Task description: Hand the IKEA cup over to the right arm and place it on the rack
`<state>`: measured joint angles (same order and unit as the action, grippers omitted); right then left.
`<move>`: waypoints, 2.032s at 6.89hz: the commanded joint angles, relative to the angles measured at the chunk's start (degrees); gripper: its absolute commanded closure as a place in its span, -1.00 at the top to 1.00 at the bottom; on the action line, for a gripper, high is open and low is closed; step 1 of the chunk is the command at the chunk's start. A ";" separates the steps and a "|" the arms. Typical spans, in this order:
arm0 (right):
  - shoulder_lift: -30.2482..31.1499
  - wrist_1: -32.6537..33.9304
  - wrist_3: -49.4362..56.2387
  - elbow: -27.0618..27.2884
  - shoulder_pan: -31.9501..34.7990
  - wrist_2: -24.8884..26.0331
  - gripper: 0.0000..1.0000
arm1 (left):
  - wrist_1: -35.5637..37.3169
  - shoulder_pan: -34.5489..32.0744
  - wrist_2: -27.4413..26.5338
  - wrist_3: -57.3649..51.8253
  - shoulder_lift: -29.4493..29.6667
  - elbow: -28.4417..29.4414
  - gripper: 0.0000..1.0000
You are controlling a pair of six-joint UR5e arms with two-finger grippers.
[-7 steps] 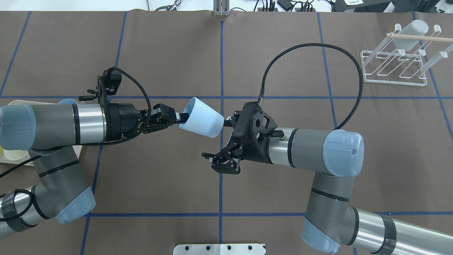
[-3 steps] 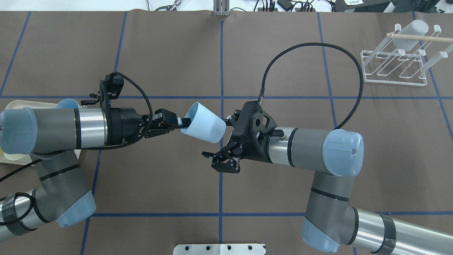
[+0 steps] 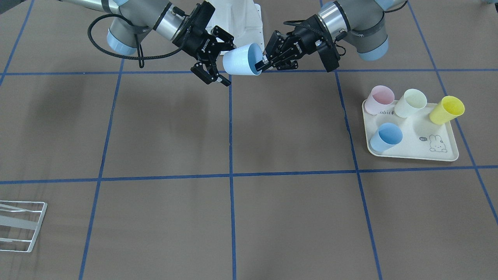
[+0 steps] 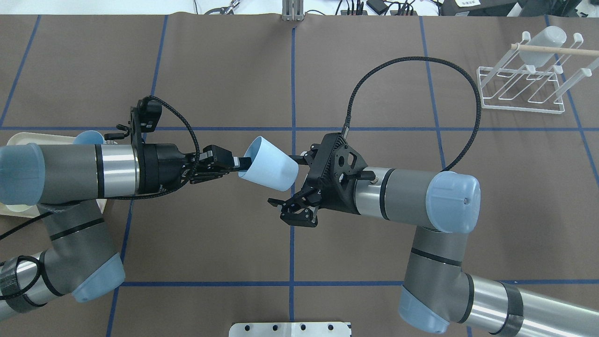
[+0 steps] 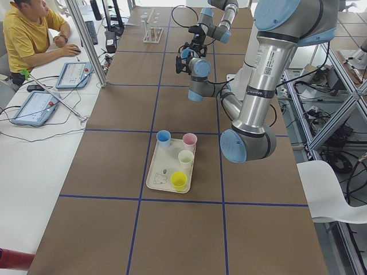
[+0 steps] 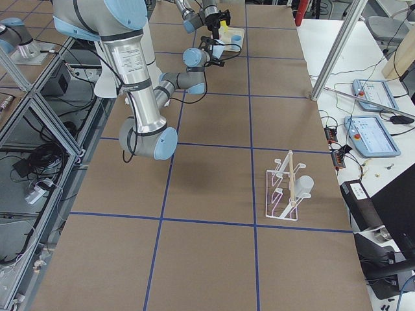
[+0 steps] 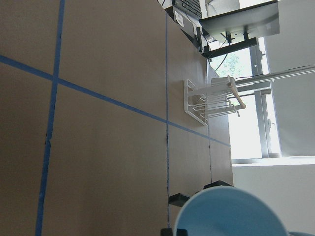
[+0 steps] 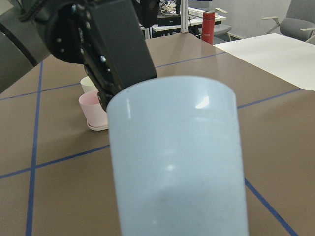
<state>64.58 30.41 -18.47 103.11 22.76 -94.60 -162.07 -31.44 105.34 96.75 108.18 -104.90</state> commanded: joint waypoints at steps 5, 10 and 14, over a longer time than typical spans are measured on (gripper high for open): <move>-0.07 0.00 0.01 0.25 0.00 0.03 0.85 | 0.09 1.38 -0.49 -0.07 -0.17 0.57 -1.00; -0.07 0.00 0.01 0.33 0.00 -0.06 0.82 | 0.18 1.38 -0.49 -0.07 -0.25 0.66 -1.00; -0.07 -0.09 -0.08 0.33 0.00 -0.06 0.38 | 0.18 1.38 -0.49 -0.15 -0.34 0.92 -1.00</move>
<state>64.47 30.39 -18.48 103.41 22.76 -94.66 -161.89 -30.06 104.85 96.59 107.86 -104.02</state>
